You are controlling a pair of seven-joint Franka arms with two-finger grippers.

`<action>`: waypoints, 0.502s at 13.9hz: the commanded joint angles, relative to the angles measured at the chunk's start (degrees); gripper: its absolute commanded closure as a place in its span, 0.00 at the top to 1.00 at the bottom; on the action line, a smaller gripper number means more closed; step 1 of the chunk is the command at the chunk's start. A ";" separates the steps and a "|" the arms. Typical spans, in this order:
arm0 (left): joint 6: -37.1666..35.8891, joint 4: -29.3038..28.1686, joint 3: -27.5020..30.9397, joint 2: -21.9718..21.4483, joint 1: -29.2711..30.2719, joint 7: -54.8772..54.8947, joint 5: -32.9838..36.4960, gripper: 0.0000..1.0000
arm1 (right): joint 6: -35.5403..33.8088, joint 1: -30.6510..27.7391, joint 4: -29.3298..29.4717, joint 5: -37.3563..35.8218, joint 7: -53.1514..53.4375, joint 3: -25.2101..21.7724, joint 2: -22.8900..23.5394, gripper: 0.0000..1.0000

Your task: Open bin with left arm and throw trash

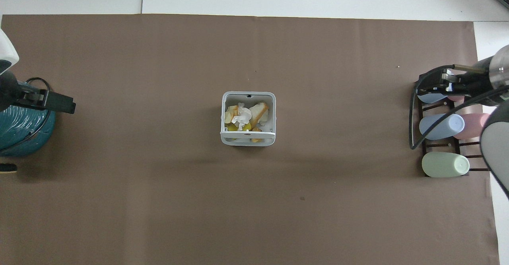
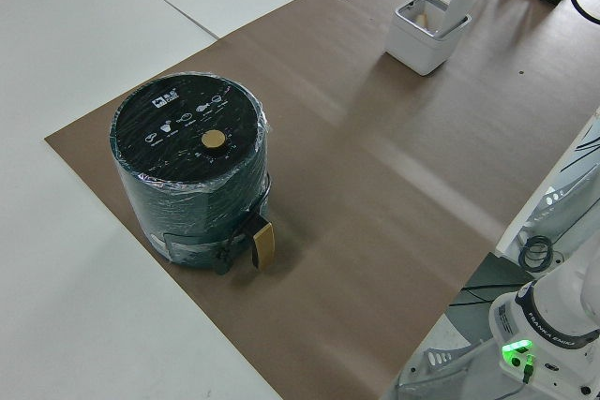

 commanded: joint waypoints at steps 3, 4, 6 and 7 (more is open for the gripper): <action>-0.06 -0.87 -0.37 -0.79 0.56 0.08 0.61 1.00 | -6.45 0.09 -0.63 1.53 -9.28 -4.46 -3.99 1.00; -0.06 -0.79 -0.37 -0.79 0.56 0.08 0.61 1.00 | -6.46 0.00 -0.63 1.44 -9.37 -4.29 -4.52 1.00; -0.14 -0.78 -0.37 -0.79 0.56 0.08 0.61 1.00 | -6.02 0.09 -0.98 1.44 -9.37 -4.02 -4.78 1.00; -0.14 -0.78 -0.37 -0.79 0.56 0.08 0.61 1.00 | -6.10 0.09 -1.07 1.44 -9.37 -3.94 -4.78 1.00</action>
